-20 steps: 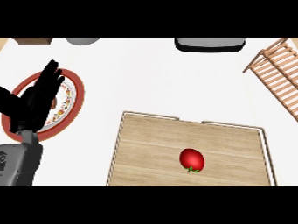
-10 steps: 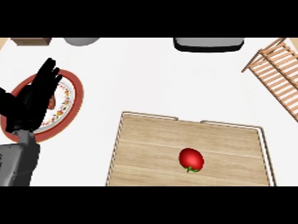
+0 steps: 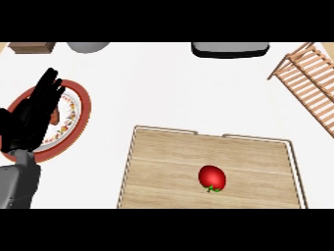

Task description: Pick the lemon from the tray and place it in the tiered shelf

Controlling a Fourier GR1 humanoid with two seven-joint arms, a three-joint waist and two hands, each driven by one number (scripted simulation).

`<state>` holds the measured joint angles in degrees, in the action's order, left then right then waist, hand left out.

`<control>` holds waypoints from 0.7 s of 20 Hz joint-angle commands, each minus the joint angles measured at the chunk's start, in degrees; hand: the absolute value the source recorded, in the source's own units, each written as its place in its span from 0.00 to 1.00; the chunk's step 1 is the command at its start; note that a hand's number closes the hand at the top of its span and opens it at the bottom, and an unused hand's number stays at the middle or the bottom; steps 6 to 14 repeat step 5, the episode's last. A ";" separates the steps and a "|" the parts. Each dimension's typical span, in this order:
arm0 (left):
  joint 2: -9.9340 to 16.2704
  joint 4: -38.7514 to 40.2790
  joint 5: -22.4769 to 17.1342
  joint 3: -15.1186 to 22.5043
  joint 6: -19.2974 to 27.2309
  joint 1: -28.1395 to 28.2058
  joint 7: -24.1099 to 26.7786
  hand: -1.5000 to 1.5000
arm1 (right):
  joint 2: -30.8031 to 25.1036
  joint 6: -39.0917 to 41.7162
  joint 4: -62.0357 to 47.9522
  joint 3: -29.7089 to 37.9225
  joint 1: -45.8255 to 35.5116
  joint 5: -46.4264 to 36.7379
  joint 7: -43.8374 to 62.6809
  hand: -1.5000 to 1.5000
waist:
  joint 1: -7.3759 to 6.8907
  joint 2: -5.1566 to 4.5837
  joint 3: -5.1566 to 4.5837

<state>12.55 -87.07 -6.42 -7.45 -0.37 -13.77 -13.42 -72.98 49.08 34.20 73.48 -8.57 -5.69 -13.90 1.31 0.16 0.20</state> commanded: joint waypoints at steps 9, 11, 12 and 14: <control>0.54 0.71 -0.67 -0.71 -0.74 -0.79 -0.43 0.50 | -1.45 6.16 0.20 -0.66 8.44 0.55 -15.56 0.00 | 0.01 -0.04 0.01; 0.54 0.71 -0.67 -0.71 -0.74 -0.79 -0.43 0.50 | -1.45 6.16 0.20 -0.66 8.44 0.55 -15.56 0.00 | 0.01 -0.04 0.01; 0.54 0.71 -0.67 -0.71 -0.74 -0.79 -0.43 0.50 | -1.45 6.16 0.20 -0.66 8.44 0.55 -15.56 0.00 | 0.01 -0.04 0.01; 0.54 0.71 -0.67 -0.71 -0.74 -0.79 -0.43 0.50 | -1.45 6.16 0.20 -0.66 8.44 0.55 -15.56 0.00 | 0.01 -0.04 0.01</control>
